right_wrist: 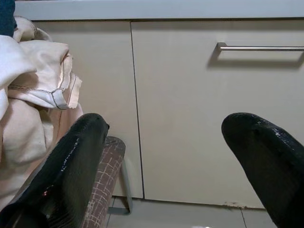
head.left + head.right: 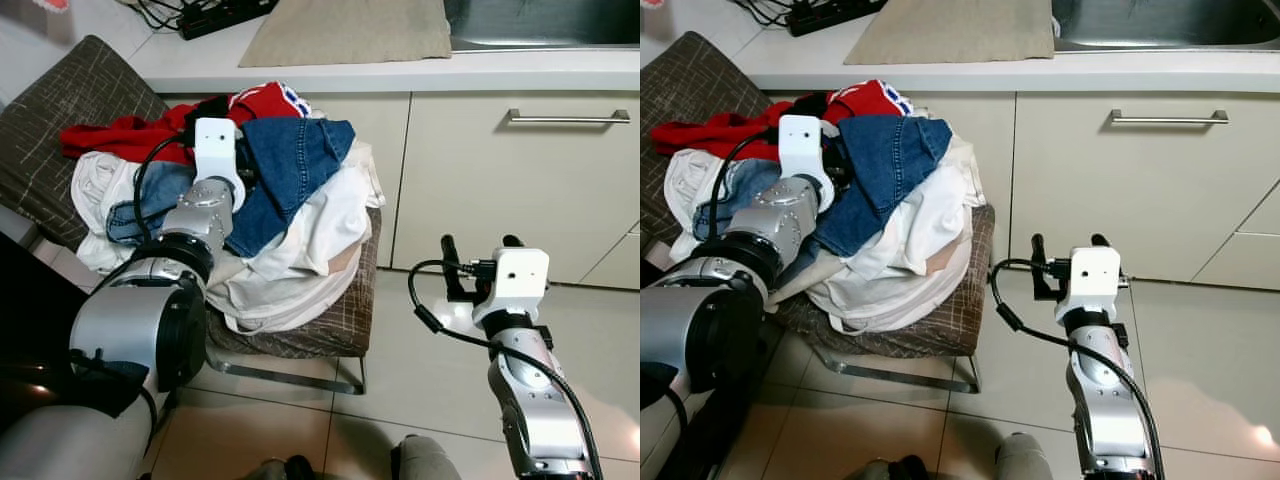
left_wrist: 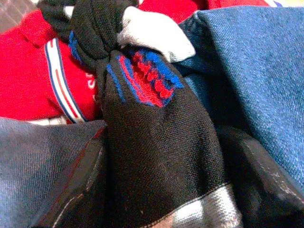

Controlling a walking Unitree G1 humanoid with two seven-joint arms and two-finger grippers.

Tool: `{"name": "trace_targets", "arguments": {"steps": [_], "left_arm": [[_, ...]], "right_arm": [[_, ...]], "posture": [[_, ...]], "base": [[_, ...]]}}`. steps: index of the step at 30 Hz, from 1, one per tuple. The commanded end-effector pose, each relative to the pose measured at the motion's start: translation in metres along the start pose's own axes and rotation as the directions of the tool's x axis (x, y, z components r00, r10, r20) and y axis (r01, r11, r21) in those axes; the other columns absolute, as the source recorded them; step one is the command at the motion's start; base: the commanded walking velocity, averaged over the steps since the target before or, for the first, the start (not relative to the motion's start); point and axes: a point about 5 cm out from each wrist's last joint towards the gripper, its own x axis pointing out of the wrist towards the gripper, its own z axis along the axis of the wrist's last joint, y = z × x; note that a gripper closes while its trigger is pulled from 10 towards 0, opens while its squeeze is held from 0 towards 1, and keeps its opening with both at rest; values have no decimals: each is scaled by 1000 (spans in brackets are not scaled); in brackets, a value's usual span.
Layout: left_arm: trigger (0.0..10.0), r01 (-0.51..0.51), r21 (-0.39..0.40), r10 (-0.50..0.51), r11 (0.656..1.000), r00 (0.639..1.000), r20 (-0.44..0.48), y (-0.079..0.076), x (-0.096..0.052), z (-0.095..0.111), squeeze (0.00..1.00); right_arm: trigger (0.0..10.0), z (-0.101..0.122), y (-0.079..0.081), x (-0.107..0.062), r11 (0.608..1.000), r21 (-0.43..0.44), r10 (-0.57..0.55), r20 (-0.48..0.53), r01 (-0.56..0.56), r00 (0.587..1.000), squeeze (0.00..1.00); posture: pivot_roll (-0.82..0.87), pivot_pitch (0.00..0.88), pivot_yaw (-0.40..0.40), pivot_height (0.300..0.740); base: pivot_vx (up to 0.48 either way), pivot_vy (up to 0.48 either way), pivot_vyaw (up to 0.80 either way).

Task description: Clothes washing

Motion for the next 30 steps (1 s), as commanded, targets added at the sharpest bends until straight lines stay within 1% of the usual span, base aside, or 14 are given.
{"name": "trace_targets", "arguments": {"steps": [1, 3, 4, 6, 7, 13, 15, 19, 21, 27, 30], "left_arm": [[0, 18, -28, -19, 999, 1000, -17, -2, 0, -3, 0], [0, 18, -22, -19, 1000, 1000, -17, -2, 0, -3, 0], [0, 16, -6, -16, 1000, 1000, -15, -2, 0, -3, 0], [0, 16, -5, -16, 1000, 1000, -14, -2, 0, -3, 0], [0, 10, 16, -10, 1000, 1000, -3, -2, 0, -2, 0], [0, 14, 33, -15, 999, 999, 29, -2, 0, 4, 0], [0, 14, 26, -15, 1000, 999, 40, -3, 0, 5, 0], [0, 46, -26, -44, 999, 995, 89, -7, 0, 15, 0], [0, 63, -29, -60, 998, 993, 103, -10, 0, 18, 0], [0, 75, -32, -72, 997, 993, 91, -11, 0, 14, 0], [0, 73, -102, -64, 992, 995, 81, -9, 0, 11, 0]], "right_arm": [[10000, -2, 4, 2, 1000, 10, 19, -13, -19, 1000, 0], [10000, -2, 4, 2, 1000, 10, 19, -14, -19, 1000, 0], [10000, -2, 4, 3, 1000, 10, 20, -14, -20, 1000, 0], [10000, -2, 4, 3, 1000, 10, 21, -14, -20, 1000, 0], [10000, -2, 5, 4, 1000, 10, 22, -14, -22, 1000, 0], [10000, -2, 5, 5, 1000, 9, 24, -13, -24, 1000, 0], [10000, -2, 5, 6, 1000, 8, 24, -15, -24, 1000, 0], [10000, -2, 5, 6, 1000, 8, 26, -14, -26, 1000, 0], [10000, -3, 5, 7, 1000, 8, 27, -14, -27, 1000, 0], [10000, -3, 6, 10, 999, 9, 33, -15, -33, 999, 0], [10000, -4, 7, 10, 999, 9, 38, -17, -38, 999, 0]], "posture": [[-337, 95, 133, 740], [-337, 95, 133, 740], [-336, 95, 133, 740], [-335, 94, 133, 740], [-334, 93, 133, 740], [-333, 89, 134, 740], [-333, 90, 134, 740], [-331, 87, 131, 740], [-327, 85, 129, 740], [-321, 83, 125, 740], [-319, 82, 125, 740]], "base": [[0, 0, 0], [0, 0, 0], [0, 0, 0], [0, 0, 0], [0, 0, 0], [0, 0, 0], [0, 0, 0], [0, 0, 0], [0, 0, 0], [0, 0, 0], [0, 0, 0]]}}
